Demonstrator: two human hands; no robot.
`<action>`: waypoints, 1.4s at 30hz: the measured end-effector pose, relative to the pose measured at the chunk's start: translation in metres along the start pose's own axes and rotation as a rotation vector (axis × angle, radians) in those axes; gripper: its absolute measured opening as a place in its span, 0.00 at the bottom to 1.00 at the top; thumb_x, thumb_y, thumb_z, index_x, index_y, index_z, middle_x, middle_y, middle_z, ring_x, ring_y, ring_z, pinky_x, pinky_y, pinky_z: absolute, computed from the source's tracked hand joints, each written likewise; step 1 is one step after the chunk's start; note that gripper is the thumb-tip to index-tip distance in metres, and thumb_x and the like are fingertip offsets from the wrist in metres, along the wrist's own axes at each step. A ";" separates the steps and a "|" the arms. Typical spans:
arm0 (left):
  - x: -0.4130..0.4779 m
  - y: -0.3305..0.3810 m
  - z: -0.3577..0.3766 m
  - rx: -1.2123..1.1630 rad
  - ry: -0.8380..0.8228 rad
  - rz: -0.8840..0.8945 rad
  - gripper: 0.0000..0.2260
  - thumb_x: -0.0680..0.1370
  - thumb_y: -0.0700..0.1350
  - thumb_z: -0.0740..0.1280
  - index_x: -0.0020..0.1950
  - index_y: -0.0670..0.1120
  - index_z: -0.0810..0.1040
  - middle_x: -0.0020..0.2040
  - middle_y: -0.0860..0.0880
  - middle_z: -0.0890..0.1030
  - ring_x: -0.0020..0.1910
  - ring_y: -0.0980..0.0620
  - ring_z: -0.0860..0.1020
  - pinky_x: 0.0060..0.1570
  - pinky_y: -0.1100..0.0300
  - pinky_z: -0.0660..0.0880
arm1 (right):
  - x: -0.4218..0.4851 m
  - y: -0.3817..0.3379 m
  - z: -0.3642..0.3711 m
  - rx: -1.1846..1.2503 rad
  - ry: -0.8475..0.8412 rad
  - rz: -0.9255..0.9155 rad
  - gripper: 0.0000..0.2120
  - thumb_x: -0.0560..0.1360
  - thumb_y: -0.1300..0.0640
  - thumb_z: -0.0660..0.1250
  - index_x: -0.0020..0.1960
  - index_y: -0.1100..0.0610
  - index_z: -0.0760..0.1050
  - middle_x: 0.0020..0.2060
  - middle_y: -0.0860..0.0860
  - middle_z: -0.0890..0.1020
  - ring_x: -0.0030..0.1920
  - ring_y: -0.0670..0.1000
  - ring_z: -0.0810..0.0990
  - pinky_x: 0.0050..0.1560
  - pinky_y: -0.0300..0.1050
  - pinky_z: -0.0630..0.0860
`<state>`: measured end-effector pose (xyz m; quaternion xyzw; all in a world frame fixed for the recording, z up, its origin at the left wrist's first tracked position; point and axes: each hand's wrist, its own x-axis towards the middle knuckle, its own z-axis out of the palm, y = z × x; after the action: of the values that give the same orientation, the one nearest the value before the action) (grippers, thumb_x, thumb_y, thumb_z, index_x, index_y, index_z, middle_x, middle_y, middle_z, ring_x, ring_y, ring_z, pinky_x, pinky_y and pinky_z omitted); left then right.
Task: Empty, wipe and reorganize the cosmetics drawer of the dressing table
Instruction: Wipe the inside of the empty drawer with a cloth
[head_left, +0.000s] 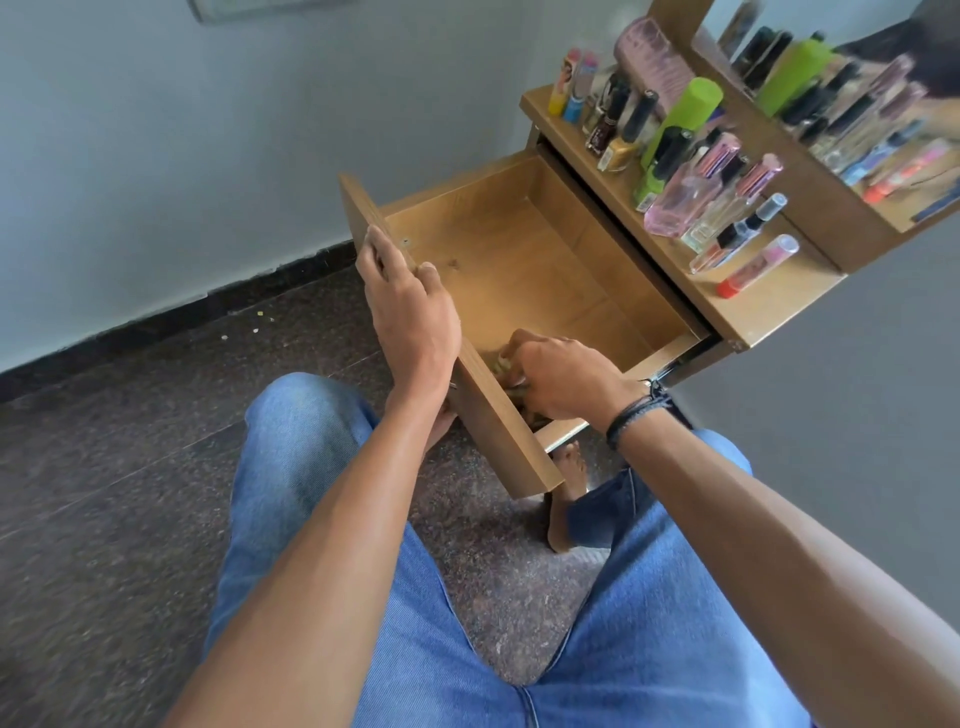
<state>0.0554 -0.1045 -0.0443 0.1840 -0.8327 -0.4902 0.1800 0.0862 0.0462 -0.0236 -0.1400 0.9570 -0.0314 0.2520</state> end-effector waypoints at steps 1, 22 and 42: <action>0.000 -0.001 0.000 0.000 -0.002 0.002 0.26 0.83 0.42 0.57 0.81 0.40 0.55 0.78 0.46 0.60 0.71 0.49 0.69 0.61 0.67 0.63 | 0.001 0.004 -0.001 0.017 -0.007 0.012 0.12 0.80 0.56 0.67 0.63 0.53 0.79 0.59 0.49 0.80 0.52 0.53 0.82 0.55 0.52 0.82; 0.002 -0.002 0.002 0.005 0.004 0.002 0.26 0.83 0.42 0.57 0.81 0.39 0.55 0.78 0.46 0.60 0.70 0.48 0.69 0.63 0.64 0.65 | 0.012 0.081 -0.011 0.017 0.141 0.344 0.15 0.79 0.63 0.63 0.64 0.58 0.79 0.64 0.58 0.80 0.59 0.62 0.81 0.60 0.52 0.79; 0.001 -0.001 -0.002 -0.014 -0.060 -0.040 0.29 0.83 0.46 0.58 0.82 0.43 0.51 0.80 0.45 0.56 0.74 0.46 0.65 0.65 0.61 0.64 | -0.039 0.019 -0.010 0.730 0.386 0.189 0.24 0.73 0.64 0.73 0.67 0.49 0.80 0.64 0.52 0.78 0.60 0.54 0.80 0.59 0.54 0.79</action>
<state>0.0556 -0.1070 -0.0444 0.1845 -0.8306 -0.5047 0.1463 0.1093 0.0758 0.0014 0.0554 0.9214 -0.3705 0.1031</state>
